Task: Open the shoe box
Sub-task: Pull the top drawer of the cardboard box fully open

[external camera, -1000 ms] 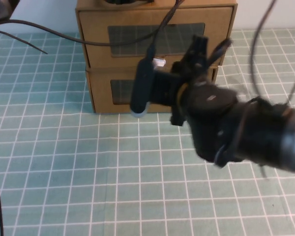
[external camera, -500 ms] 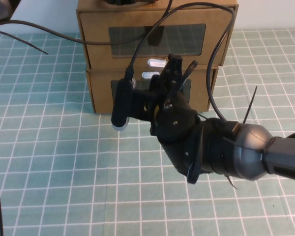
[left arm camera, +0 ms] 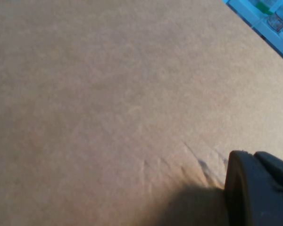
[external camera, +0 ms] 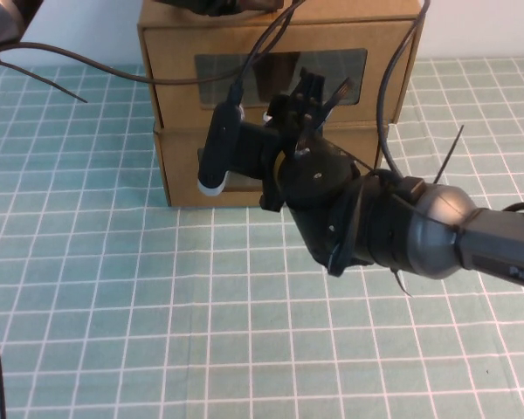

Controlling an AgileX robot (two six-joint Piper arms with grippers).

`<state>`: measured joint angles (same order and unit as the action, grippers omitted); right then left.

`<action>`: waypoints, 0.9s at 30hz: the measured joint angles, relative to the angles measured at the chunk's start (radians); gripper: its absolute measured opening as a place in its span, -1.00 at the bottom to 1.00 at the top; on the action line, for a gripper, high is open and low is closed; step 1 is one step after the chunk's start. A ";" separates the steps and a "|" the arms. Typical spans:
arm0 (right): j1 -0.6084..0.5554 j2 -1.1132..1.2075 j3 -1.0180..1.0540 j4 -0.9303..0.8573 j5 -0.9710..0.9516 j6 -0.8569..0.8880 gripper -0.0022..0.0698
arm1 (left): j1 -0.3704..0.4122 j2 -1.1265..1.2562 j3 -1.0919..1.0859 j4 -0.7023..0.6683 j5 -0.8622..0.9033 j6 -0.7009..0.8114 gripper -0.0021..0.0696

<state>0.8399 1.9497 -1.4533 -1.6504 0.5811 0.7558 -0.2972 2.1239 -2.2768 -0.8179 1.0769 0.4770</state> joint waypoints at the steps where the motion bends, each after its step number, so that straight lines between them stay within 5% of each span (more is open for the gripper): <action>1: -0.002 0.011 -0.007 -0.001 -0.002 0.000 -0.10 | 0.000 0.000 0.000 0.000 0.000 0.000 -0.96; 7: -0.031 0.093 -0.089 -0.013 -0.006 0.000 -0.21 | 0.002 0.001 0.000 0.000 -0.002 0.000 -0.96; 13: -0.033 0.127 -0.151 -0.015 0.038 -0.004 -0.74 | 0.002 0.002 0.000 0.002 -0.010 0.000 -0.96; 27: 0.033 0.112 -0.141 0.080 0.137 -0.010 -0.89 | 0.000 0.000 -0.002 0.037 0.006 -0.004 -0.96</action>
<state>0.8728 2.0619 -1.5942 -1.5708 0.7179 0.7462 -0.2970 2.1242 -2.2787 -0.7812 1.0829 0.4733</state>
